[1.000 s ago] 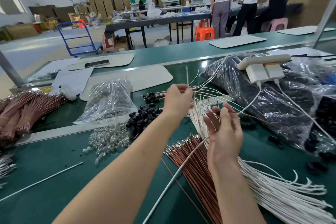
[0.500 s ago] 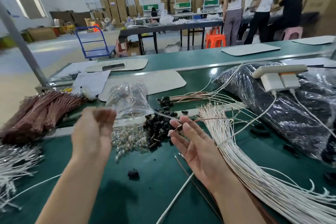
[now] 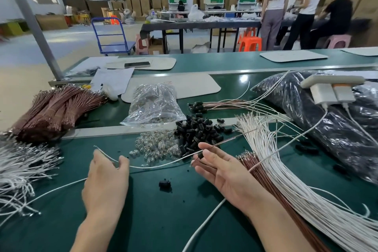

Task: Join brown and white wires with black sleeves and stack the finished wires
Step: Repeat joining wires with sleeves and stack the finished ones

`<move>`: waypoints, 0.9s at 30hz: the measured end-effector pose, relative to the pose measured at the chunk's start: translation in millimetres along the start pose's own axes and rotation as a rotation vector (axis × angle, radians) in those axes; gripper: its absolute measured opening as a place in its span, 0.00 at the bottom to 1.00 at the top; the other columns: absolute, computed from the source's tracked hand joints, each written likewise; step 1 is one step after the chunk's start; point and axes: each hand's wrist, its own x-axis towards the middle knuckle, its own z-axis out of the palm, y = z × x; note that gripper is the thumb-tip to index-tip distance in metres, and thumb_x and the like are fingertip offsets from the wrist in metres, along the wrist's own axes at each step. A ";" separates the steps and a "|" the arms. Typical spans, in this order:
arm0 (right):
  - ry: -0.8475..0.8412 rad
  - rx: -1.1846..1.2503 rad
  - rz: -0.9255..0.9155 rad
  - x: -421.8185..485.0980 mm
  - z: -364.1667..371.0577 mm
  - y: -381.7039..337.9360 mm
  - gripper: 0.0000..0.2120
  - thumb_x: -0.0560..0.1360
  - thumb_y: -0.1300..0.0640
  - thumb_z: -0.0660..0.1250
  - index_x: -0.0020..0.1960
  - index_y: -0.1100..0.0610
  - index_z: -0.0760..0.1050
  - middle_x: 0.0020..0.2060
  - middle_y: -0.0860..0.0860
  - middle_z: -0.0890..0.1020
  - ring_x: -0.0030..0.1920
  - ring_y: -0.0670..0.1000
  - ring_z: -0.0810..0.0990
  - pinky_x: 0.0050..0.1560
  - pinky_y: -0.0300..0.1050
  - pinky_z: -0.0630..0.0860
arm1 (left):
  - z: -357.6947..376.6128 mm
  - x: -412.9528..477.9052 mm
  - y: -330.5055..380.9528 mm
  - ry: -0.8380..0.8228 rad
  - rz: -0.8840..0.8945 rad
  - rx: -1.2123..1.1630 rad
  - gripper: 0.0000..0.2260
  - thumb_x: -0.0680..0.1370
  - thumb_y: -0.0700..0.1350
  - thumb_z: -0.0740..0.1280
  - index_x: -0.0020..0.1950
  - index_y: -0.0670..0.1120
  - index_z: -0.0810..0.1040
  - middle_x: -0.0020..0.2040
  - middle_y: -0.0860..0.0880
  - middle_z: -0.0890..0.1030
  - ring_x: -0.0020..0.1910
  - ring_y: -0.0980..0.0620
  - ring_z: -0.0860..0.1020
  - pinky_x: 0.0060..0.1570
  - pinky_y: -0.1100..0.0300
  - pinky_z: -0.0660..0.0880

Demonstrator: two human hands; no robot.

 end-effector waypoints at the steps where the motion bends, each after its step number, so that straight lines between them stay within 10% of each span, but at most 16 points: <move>1: 0.000 -0.007 0.001 0.6 -0.3 -0.1 0.10 0.76 0.63 0.70 0.55 0.59 0.85 0.53 0.63 0.80 0.49 0.57 0.85 0.48 0.45 0.84 | 1.2 -2.5 1.8 0.015 0.015 0.035 0.22 0.81 0.51 0.64 0.68 0.38 0.66 0.60 0.38 0.74 0.51 0.35 0.75 0.45 0.45 0.70; 6: 0.001 -0.004 -0.002 3.9 -2.2 1.7 0.10 0.76 0.63 0.70 0.56 0.59 0.85 0.51 0.59 0.82 0.49 0.56 0.85 0.53 0.47 0.83 | 4.1 -14.8 9.4 0.165 0.247 0.198 0.32 0.78 0.45 0.70 0.76 0.34 0.60 0.67 0.32 0.66 0.62 0.30 0.69 0.54 0.33 0.71; 16: -0.073 -0.042 -0.038 8.1 -3.1 5.8 0.12 0.73 0.59 0.72 0.56 0.54 0.85 0.59 0.56 0.84 0.50 0.54 0.86 0.48 0.43 0.82 | 31.7 -50.4 32.1 -0.064 0.958 -0.024 0.17 0.80 0.42 0.67 0.70 0.47 0.77 0.64 0.52 0.81 0.66 0.51 0.77 0.73 0.52 0.65; 22: -0.128 -0.067 -0.067 7.6 -2.7 4.7 0.11 0.75 0.59 0.70 0.56 0.53 0.85 0.61 0.58 0.83 0.53 0.53 0.86 0.48 0.42 0.81 | 33.5 -55.0 30.5 -0.173 0.793 -0.174 0.12 0.84 0.53 0.60 0.62 0.56 0.80 0.47 0.62 0.77 0.42 0.57 0.77 0.43 0.56 0.77; 27: -0.044 0.051 -0.184 7.2 -8.8 -4.2 0.13 0.76 0.62 0.67 0.58 0.56 0.84 0.59 0.62 0.83 0.53 0.53 0.86 0.46 0.41 0.82 | 35.0 -44.2 23.7 -0.190 0.673 -0.347 0.07 0.82 0.57 0.62 0.53 0.60 0.79 0.47 0.60 0.76 0.44 0.57 0.78 0.43 0.54 0.76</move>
